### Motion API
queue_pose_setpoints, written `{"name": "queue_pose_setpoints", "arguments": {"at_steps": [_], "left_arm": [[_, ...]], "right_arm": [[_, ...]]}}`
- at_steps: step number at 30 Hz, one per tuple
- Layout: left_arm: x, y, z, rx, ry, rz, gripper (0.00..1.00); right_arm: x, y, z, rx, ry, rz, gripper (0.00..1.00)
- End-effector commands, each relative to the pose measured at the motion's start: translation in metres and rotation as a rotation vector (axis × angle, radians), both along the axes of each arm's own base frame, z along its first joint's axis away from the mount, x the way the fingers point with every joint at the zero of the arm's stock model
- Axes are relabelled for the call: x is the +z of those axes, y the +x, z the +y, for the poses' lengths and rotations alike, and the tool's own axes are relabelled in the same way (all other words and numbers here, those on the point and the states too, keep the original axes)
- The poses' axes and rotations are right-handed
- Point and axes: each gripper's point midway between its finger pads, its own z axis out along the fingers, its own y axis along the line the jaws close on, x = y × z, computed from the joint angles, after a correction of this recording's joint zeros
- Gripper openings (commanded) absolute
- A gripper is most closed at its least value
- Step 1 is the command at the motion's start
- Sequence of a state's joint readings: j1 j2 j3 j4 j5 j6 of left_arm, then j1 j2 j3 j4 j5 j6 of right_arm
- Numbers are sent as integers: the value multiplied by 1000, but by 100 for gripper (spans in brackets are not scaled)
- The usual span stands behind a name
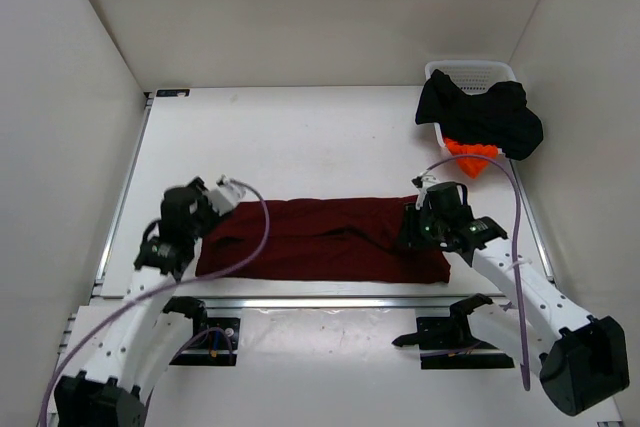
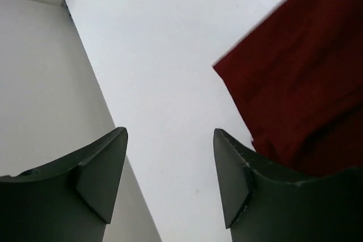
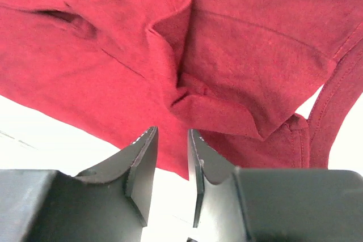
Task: Fold and stack the t-shirts
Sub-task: Fold the other side of the tshirt into a rectangle
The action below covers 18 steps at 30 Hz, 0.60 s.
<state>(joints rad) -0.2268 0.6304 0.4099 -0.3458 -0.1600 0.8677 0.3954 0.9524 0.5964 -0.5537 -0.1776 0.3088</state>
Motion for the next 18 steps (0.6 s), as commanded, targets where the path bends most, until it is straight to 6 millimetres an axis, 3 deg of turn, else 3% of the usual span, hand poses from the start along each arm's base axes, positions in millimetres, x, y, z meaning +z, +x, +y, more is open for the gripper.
{"name": "queue_pose_setpoints", "arguments": {"at_steps": [1, 3, 7, 9, 14, 18], "left_arm": [[6, -7, -8, 127, -242, 232, 71], [-12, -13, -18, 211, -332, 478, 54], [-30, -29, -44, 249, -414, 745, 41], [-36, -37, -49, 275, -422, 824, 40], [-38, -57, -31, 469, -470, 944, 45], [-34, -46, -18, 624, -508, 936, 48]], "right_arm": [[17, 7, -1, -46, 43, -43, 25], [26, 21, -5, -99, 65, -63, 25], [43, 41, 5, -85, 48, -108, 26], [46, 46, 9, -65, 23, -115, 28], [45, 41, 18, -39, 31, -96, 28], [46, 42, 20, -34, 73, -125, 27]]}}
